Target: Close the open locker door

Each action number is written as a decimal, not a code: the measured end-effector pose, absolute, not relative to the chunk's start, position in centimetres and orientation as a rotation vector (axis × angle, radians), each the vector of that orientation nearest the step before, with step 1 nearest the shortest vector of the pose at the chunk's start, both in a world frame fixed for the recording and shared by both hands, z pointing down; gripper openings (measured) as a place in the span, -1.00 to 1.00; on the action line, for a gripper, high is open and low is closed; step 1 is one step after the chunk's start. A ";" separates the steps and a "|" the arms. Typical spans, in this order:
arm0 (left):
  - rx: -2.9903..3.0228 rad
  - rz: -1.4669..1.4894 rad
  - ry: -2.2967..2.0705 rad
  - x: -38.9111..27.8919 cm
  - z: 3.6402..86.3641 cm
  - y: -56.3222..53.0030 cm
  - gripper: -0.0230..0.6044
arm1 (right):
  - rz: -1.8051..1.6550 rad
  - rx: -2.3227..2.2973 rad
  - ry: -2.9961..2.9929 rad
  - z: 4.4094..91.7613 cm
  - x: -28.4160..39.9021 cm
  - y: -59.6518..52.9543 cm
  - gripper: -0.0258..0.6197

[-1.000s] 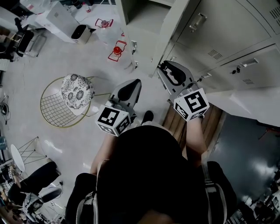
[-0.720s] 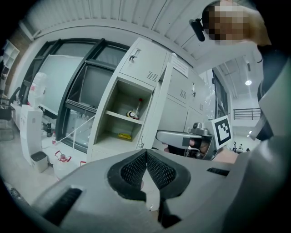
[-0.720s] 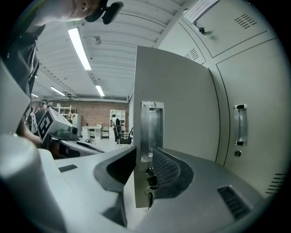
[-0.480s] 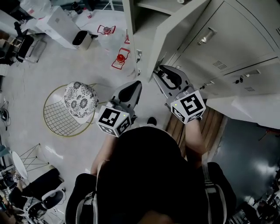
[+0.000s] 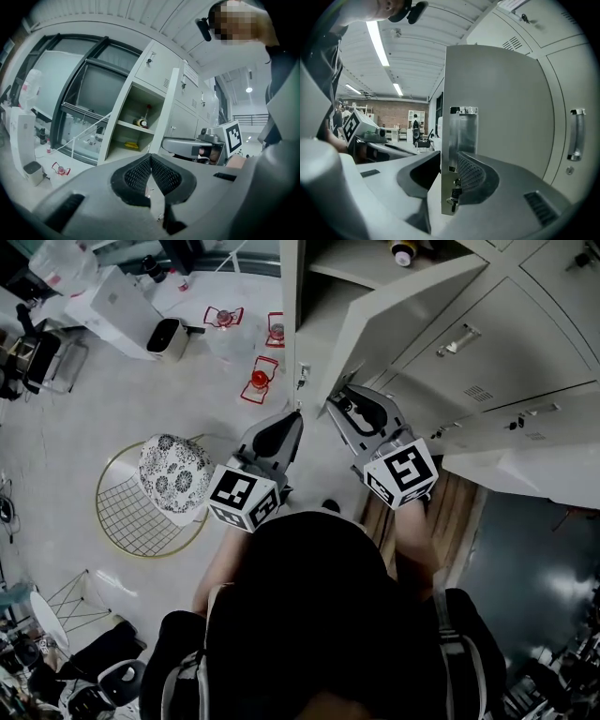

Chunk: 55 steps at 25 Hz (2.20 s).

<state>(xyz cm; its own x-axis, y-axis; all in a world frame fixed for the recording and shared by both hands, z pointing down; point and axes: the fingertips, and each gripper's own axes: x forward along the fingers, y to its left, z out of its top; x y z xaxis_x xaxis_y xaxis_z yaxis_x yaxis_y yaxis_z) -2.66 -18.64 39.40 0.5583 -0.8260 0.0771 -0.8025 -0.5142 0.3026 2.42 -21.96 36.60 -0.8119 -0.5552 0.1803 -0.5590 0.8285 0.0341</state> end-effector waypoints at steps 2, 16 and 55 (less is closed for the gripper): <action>2.493 -0.120 -1.328 -4.0 39.5 -19.4 -0.87 | 0.035 0.903 -2.813 36.6 1.5 -22.7 -0.61; 2.532 -0.129 -1.229 -11.7 40.3 -23.4 -0.87 | 0.033 1.224 -2.711 36.7 -2.3 -28.3 -0.62; 2.574 -0.138 -1.175 -15.1 39.4 -26.1 -0.87 | 0.139 1.585 -2.546 37.2 -4.5 -41.5 -0.82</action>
